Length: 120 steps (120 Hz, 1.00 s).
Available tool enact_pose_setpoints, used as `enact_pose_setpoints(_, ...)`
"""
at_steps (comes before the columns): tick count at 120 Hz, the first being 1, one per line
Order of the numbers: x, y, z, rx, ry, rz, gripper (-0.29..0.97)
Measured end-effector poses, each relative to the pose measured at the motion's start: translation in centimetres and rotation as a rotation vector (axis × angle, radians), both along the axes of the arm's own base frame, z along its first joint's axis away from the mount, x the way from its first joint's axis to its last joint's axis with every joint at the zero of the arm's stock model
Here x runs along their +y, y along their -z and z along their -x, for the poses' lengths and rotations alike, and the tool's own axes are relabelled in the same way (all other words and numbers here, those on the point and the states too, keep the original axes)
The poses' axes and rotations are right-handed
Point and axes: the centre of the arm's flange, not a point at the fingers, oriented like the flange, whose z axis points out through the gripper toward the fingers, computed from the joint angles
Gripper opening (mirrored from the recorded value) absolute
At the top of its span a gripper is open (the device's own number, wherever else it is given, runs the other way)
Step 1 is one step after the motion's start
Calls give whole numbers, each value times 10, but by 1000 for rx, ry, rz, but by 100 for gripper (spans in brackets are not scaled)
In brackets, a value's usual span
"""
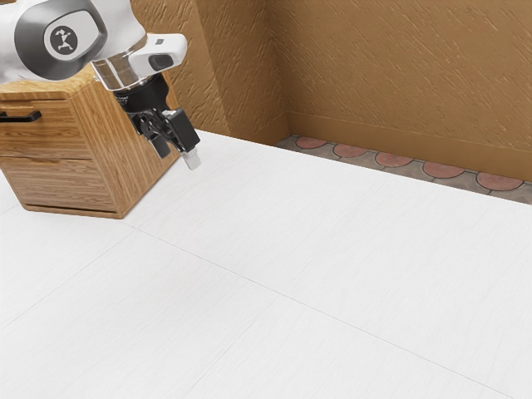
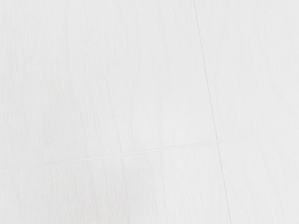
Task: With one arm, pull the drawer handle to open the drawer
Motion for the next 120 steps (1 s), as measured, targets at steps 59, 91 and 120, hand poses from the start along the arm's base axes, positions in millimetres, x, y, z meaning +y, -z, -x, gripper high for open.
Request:
enact_pose_setpoints(59, -304, -149, 128, -148, 423, -83, 68)
enact_pose_setpoints(91, -382, -84, 151, 51, 550, -119, 67)
enact_pose_setpoints(120, 41, -116, 162, -77, 157, -79, 67)
